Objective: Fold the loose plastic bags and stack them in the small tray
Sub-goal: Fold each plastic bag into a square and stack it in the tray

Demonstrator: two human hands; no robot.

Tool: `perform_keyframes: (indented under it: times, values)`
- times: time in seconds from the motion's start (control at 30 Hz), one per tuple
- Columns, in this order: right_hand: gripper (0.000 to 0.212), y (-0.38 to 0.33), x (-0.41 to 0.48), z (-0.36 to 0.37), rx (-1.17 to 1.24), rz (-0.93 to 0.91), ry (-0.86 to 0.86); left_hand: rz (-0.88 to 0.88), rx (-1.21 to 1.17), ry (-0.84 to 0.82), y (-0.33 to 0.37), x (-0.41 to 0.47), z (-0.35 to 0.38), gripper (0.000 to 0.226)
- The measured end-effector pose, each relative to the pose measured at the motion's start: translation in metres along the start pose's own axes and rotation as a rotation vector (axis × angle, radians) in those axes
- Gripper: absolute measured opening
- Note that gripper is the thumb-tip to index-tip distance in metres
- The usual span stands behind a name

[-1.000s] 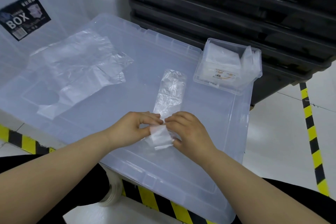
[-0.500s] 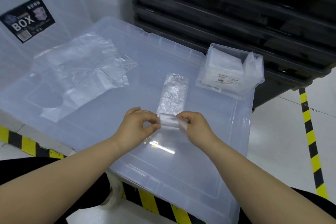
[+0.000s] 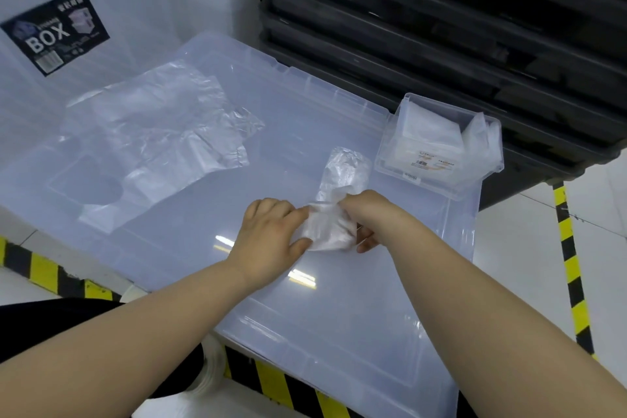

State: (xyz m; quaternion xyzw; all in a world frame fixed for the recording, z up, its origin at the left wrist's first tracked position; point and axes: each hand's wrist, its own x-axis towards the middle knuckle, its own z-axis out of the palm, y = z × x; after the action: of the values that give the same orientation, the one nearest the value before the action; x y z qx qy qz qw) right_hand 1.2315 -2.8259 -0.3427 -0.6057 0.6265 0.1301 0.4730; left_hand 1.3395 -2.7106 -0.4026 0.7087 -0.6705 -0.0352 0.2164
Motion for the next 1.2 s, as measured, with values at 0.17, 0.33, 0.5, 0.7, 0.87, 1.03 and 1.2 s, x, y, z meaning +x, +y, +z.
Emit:
perform_keyframes:
  times: [0.17,0.33,0.5,0.7,0.87,1.03,1.2]
  values:
    - [0.036,0.006,-0.003,-0.007,0.11,0.024,-0.001,-0.054,-0.132,-0.216,0.001,0.018,-0.008,0.068]
    - [0.027,0.02,0.006,-0.015,0.235,-0.156,0.175,-0.118,-0.234,-0.463,0.006,0.034,-0.006,0.086]
    - [0.007,0.036,0.011,-0.026,0.456,-0.332,0.383,-0.091,-0.136,-0.521,0.009,0.036,-0.008,0.08]
    - [0.002,0.062,-0.001,-0.016,-0.092,-0.716,0.576,-0.052,-0.108,-0.436,0.008,0.035,-0.005,0.093]
    - [0.028,0.075,-0.005,0.012,-0.722,-1.132,0.656,-0.039,-0.129,-0.42,0.01,0.036,-0.002,0.094]
    - [0.019,0.078,-0.003,0.02,-0.777,-1.091,0.721,-0.075,-0.119,-0.234,0.005,0.032,-0.007,0.107]
    - [0.015,0.083,0.003,0.025,-0.711,-1.128,0.75,0.052,-0.076,0.002,-0.002,0.016,-0.006,0.075]
